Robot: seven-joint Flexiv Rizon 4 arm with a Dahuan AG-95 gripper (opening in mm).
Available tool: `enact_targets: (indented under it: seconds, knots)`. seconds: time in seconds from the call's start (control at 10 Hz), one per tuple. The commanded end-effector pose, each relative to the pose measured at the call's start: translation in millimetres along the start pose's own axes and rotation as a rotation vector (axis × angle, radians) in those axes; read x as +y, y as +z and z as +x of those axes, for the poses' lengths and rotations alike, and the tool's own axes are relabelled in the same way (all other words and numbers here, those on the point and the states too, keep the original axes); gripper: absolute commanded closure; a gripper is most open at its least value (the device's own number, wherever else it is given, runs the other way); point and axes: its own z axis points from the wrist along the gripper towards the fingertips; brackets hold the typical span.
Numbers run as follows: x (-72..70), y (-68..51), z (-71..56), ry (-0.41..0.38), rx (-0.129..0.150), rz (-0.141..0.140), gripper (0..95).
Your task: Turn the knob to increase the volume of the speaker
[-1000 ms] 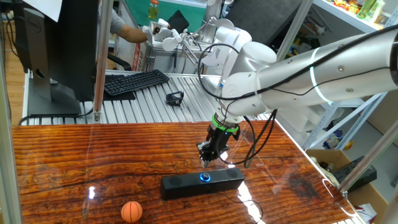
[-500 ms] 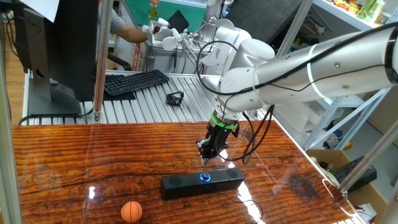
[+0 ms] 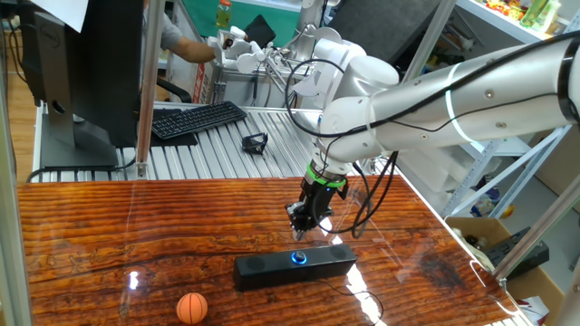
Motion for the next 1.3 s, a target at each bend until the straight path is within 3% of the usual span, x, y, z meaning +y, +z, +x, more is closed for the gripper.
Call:
enact_targets:
  seconds: [0.1, 0.6, 1.3]
  knots:
    - [0.3, -0.1, 0.0, -0.001, 0.007, -0.001, 95.0]
    - [0.4, 2.0, 0.7, -0.010, 0.014, -0.004, 95.0]
    - [-0.4, 9.6, 9.6, -0.013, 0.000, -0.007, 95.0]
